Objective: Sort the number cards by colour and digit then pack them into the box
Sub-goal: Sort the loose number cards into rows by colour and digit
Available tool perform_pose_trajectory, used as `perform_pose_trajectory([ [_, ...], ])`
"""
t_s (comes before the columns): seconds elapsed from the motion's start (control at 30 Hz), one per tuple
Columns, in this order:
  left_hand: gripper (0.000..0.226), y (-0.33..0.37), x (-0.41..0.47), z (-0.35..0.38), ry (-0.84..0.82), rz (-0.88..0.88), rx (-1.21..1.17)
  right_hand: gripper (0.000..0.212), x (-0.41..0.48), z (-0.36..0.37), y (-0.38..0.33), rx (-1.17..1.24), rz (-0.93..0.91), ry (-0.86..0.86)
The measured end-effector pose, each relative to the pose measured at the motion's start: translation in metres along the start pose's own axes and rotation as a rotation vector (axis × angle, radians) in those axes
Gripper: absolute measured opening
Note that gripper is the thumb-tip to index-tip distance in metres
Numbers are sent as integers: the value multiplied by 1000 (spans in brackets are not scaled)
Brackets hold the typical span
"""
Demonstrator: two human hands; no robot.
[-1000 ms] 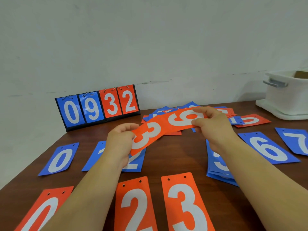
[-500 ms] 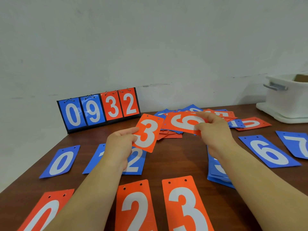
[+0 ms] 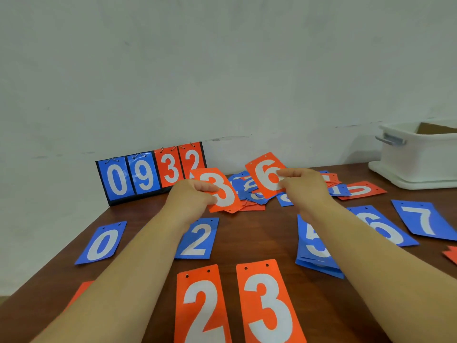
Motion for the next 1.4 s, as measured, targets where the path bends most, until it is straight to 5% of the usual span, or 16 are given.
perform_pose_trajectory([
  [0.43, 16, -57, -151, 64, -277, 100, 362, 24, -144, -97, 12, -258, -22, -88],
  [0.73, 34, -54, -161, 69, -28, 197, 728, 22, -179, -130, 20, -452, -38, -50],
  [0.9, 25, -56, -162, 89, -114, 226, 717, 26, -181, -185, 22, -594, -22, 84],
  [1.13, 14, -51, -168, 102, 24, 254, 636, 32, -188, -209, 37, -1240, 8, -108],
  [1.4, 12, -48, -166, 105, -21, 226, 666, 38, -180, -201, 27, -1278, 44, -185],
])
Point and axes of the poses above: each hand's wrist, its own x-axis towards the middle knuckle, its own z-axis out of the palm, y = z × x, the point moved 6 cm from there along x, towards the middle knuckle, and after that the axes turned 11 degrees about -z, right-handed, at the moved point
